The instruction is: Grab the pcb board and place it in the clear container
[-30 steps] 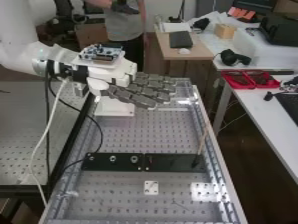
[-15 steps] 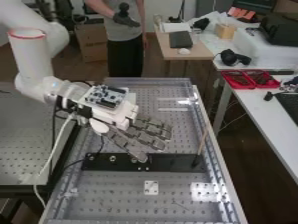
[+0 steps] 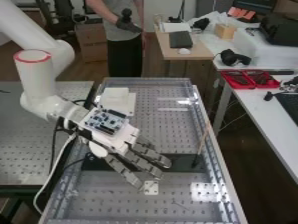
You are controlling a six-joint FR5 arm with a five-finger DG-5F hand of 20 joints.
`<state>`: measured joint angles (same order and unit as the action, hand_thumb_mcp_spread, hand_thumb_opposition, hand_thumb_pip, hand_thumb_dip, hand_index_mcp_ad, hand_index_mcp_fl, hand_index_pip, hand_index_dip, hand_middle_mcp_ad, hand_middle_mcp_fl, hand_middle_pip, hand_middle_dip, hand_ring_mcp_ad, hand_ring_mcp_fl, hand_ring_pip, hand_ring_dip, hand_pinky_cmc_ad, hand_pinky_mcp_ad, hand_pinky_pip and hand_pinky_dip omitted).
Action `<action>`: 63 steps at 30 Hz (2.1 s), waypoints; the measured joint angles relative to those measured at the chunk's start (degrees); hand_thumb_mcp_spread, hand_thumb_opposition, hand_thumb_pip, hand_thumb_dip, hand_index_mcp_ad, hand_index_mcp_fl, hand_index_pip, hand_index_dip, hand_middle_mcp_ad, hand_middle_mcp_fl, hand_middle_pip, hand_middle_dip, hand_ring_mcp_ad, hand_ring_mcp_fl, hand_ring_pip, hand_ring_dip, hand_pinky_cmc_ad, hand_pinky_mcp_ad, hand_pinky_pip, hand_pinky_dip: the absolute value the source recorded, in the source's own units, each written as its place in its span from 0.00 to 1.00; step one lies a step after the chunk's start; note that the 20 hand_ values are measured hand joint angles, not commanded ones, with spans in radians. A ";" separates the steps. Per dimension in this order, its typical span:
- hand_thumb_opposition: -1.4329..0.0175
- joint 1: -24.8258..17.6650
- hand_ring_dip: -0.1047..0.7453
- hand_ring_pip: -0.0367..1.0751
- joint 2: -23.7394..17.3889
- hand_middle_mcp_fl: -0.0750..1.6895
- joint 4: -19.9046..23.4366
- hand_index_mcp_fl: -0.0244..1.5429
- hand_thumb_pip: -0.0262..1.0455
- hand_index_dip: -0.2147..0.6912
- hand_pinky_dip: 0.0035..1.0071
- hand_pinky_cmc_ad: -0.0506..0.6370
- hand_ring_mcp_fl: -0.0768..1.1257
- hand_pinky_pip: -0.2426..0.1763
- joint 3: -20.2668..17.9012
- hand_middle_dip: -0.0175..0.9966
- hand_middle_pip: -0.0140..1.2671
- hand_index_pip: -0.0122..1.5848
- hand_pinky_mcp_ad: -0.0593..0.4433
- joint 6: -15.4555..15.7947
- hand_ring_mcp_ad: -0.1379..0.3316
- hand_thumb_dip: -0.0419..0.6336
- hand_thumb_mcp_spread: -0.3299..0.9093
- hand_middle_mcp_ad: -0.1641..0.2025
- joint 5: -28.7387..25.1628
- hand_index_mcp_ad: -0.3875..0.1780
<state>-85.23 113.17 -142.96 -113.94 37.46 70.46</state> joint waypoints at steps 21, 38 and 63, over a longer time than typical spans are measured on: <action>0.40 3.34 0.18 0.14 3.72 0.12 9.42 0.04 0.39 0.64 0.15 0.53 0.08 0.52 2.15 0.17 0.12 0.85 0.54 4.61 0.40 0.46 0.75 0.32 11.15 0.50; 0.39 5.21 0.20 0.14 5.59 0.16 11.22 0.07 0.39 0.61 0.15 0.58 0.12 0.55 2.20 0.19 0.12 0.92 0.47 7.78 0.40 0.48 0.76 0.31 17.07 0.49; 0.39 7.11 0.21 0.14 7.24 0.16 8.83 0.14 0.44 0.62 0.15 0.61 0.13 0.59 4.46 0.20 0.12 0.97 0.48 7.45 0.42 0.53 0.85 0.32 20.77 0.32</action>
<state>-78.12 120.42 -134.13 -109.48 44.91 91.23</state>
